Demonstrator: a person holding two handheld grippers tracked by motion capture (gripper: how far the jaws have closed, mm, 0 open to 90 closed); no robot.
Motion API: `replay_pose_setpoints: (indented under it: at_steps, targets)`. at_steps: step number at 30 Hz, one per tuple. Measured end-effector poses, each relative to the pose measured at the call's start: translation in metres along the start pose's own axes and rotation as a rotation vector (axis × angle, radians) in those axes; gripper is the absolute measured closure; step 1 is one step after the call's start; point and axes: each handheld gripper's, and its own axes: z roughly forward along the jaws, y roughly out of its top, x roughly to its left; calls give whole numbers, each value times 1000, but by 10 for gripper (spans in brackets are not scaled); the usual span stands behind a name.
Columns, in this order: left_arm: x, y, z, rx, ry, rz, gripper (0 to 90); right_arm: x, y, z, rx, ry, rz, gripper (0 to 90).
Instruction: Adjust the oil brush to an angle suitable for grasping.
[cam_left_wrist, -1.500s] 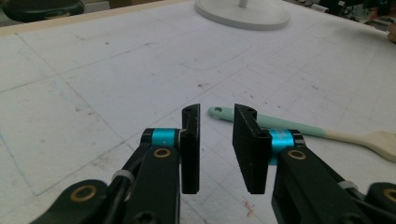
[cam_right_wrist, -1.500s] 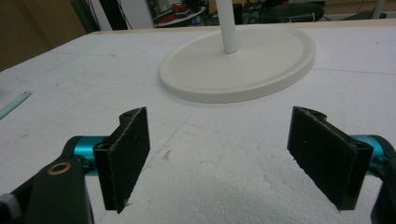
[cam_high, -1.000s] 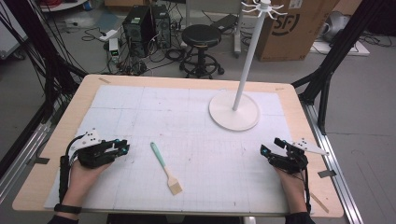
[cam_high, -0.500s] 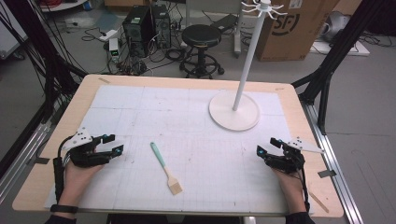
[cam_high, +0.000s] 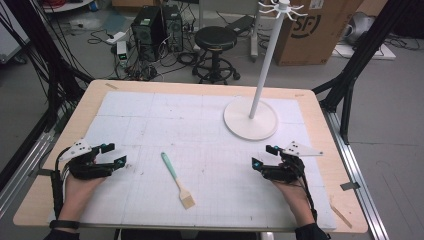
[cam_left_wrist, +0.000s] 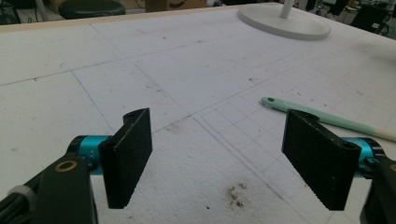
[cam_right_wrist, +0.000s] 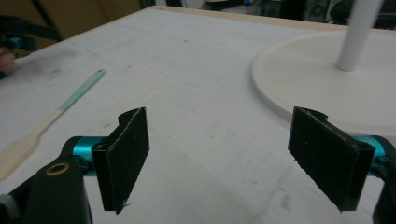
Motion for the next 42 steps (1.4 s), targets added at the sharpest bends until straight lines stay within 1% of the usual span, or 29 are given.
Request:
replay_pose_setpoints:
  at_steps: [2,3,5,6,10,11,12,15,16,18,20,21,22,23,24,26,27,28,29,30,31,34,42]
  targets:
    - [0,0,0,0,6,-1,230,8,3,6,8,27,-12,189]
    - [0,0,0,-2,6,-3,225,16,7,12,18,52,-18,187]
    - [0,0,0,-5,7,-10,219,23,11,18,22,71,-24,185]
    - [1,0,0,-3,8,-10,219,23,11,18,22,71,-24,185]
    - [0,0,0,-2,14,-12,209,35,18,30,37,104,-27,178]
    - [1,0,0,-1,14,-14,207,40,21,37,45,120,-34,176]
    - [1,0,0,-1,14,-14,207,40,21,37,45,120,-34,176]
    - [1,-1,0,-1,17,-16,203,53,27,50,60,142,-35,176]
    - [1,-1,0,0,18,-16,203,53,27,50,60,142,-35,176]
    - [0,-1,0,0,20,-17,199,61,30,57,66,154,-41,176]
    - [0,-1,0,0,21,-17,197,69,31,65,84,173,-47,176]
    - [0,-1,0,1,21,-17,194,77,33,72,96,185,-62,176]
    - [1,-1,0,1,22,-17,194,77,33,72,96,185,-62,176]
    - [1,-1,0,0,23,-18,191,83,34,79,110,199,-61,176]
    - [1,-1,1,0,23,-19,191,83,34,79,110,199,-61,176]
    - [1,-1,1,1,24,-19,191,90,34,86,126,200,-65,177]
    - [0,-1,1,3,21,-19,191,95,34,92,142,205,-65,180]
    - [0,-1,1,2,25,-15,191,95,34,92,142,205,-65,180]
    - [0,-1,1,3,24,-14,191,102,33,99,165,207,-74,202]
    - [0,-1,1,4,25,-14,191,102,33,99,165,207,-74,202]
    - [0,-1,1,5,27,-13,191,105,32,102,175,220,-74,215]
    - [0,-1,1,5,27,-13,191,116,30,112,192,235,-92,230]
    - [0,-1,1,8,31,-11,192,125,26,124,220,243,-86,230]
